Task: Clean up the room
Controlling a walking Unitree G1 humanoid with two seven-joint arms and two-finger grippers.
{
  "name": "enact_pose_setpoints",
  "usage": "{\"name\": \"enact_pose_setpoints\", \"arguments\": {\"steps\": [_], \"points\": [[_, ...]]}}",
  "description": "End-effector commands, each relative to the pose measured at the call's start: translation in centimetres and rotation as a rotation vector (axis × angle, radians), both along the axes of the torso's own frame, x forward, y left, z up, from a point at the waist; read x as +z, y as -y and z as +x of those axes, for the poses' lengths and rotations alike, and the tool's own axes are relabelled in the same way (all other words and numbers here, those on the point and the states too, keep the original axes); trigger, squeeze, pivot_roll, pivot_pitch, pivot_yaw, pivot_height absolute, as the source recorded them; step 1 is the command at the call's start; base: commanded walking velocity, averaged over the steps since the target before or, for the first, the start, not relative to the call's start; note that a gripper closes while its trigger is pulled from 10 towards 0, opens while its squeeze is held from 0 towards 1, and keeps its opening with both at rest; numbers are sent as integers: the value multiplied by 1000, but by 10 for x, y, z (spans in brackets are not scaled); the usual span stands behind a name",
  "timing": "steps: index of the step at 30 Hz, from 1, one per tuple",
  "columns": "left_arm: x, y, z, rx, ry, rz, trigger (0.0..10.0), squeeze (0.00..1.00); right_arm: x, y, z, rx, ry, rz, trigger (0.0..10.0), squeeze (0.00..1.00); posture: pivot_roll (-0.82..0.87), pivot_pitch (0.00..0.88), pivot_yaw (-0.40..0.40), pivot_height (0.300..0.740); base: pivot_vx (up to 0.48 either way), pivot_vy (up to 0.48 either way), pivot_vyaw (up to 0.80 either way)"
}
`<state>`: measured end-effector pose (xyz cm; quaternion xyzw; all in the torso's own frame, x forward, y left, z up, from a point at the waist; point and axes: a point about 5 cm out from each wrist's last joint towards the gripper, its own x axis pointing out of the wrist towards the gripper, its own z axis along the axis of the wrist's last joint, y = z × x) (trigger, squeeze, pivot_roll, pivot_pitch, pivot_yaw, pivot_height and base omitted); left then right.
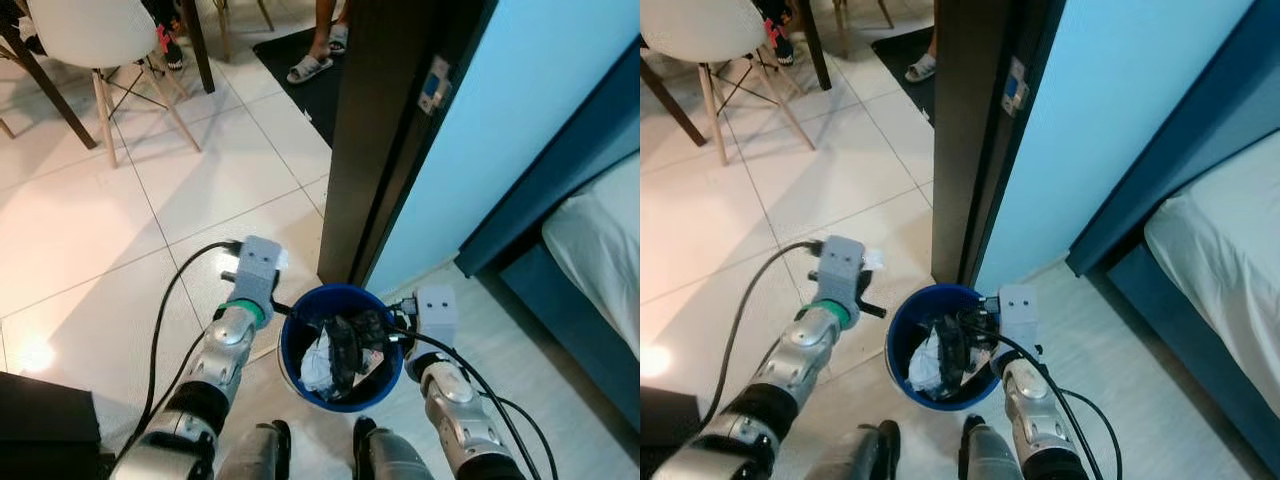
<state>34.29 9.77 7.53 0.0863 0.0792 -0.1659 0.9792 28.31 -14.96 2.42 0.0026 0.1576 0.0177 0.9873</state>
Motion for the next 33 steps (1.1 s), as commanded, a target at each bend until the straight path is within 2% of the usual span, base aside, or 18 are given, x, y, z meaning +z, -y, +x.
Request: {"name": "enact_pose_setpoints", "arguments": {"steps": [1,2,6,8,10,12,15,17,23,25,28,30,33], "points": [[-12,0,-6,-18,-55,26,10000,0,-9,4,-8,-22,-41,4,10000,0,-21,212,92,740,0,0,0],[-12,0,-6,-18,-55,26,10000,0,-9,4,-8,-22,-41,4,10000,0,-21,212,92,740,0,0,0],[-3,9,8,-184,-87,212,10000,0,-3,7,-9,6,-26,-58,10000,0,-48,330,130,740,0,0,0],[-2,10,9,-200,-90,233,10000,0,-1,7,-9,12,-13,-62,10000,0,-48,330,130,740,0,0,0],[-3,17,9,-245,-102,262,10000,0,3,12,-11,3,-13,-94,10000,0,-71,383,155,740,0,0,0],[-4,25,7,-286,-107,272,10000,0,7,18,-14,-19,-9,-107,10000,0,-87,411,168,740,0,0,0],[-4,29,6,-301,-110,274,10000,0,8,19,-15,-28,-5,-106,10000,0,-89,415,169,740,0,0,0],[-8,41,0,-368,-116,297,10000,0,11,25,-23,-22,4,-102,10000,0,-100,441,183,740,0,0,0],[-11,49,-4,-417,-118,328,10000,0,12,28,-29,-7,0,-103,10000,0,-106,452,190,740,0,0,0],[-12,56,-6,-450,-116,338,10000,0,8,31,-41,8,-59,-86,10000,0,-110,466,194,740,0,0,0],[-12,59,-7,-469,-108,340,10000,0,6,32,-48,25,-96,-80,10000,0,-116,470,196,740,0,0,0],[-11,69,-10,-510,-93,333,10000,0,3,36,-63,57,-149,-94,10000,0,-130,474,195,740,0,0,0],[-11,71,-11,-519,-90,331,10000,0,4,37,-67,64,-156,-102,10000,0,-130,474,195,740,0,0,0]]}}
